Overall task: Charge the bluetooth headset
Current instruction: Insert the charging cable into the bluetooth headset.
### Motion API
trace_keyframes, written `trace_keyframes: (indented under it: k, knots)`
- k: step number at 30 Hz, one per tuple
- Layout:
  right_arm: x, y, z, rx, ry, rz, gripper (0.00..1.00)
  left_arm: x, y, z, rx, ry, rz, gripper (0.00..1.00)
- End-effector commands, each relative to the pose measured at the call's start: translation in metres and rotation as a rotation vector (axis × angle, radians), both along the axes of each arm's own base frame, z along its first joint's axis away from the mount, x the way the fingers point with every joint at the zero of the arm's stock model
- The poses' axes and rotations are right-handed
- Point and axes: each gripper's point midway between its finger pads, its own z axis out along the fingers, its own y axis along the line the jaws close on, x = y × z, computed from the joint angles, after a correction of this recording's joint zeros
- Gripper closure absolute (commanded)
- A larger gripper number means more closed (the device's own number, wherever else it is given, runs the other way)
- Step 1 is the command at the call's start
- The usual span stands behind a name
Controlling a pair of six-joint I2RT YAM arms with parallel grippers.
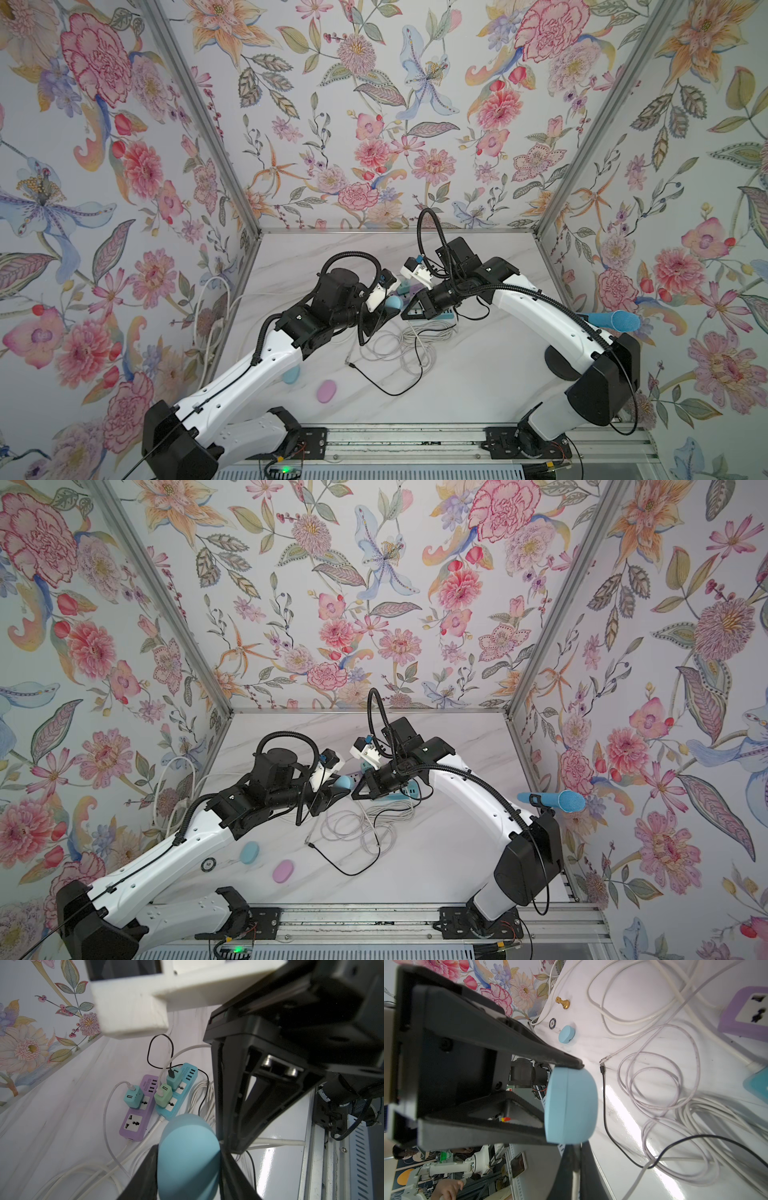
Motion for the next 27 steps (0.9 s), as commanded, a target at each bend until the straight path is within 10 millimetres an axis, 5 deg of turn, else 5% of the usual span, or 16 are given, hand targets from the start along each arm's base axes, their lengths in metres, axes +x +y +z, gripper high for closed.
trace_keyframes:
  k: [1,10,12,20,27]
  knots:
    - [0.065,0.014,0.025,0.05,-0.282,-0.1,1.0,-0.077,-0.029,0.007,-0.097,0.162,-0.314,1.0]
    - [0.073,0.014,0.019,0.02,-0.298,-0.121,1.0,-0.08,-0.028,0.006,-0.114,0.16,-0.303,1.0]
    - [0.074,0.009,0.022,0.018,-0.308,-0.135,0.91,-0.076,-0.027,0.004,-0.107,0.145,-0.279,1.0]
    - [0.072,-0.029,0.044,0.036,-0.386,-0.267,0.61,-0.039,-0.016,0.008,-0.116,0.04,-0.081,1.0]
    - [0.05,-0.042,0.058,0.187,-0.391,-0.386,0.59,-0.008,-0.008,0.016,-0.166,0.014,0.089,1.0]
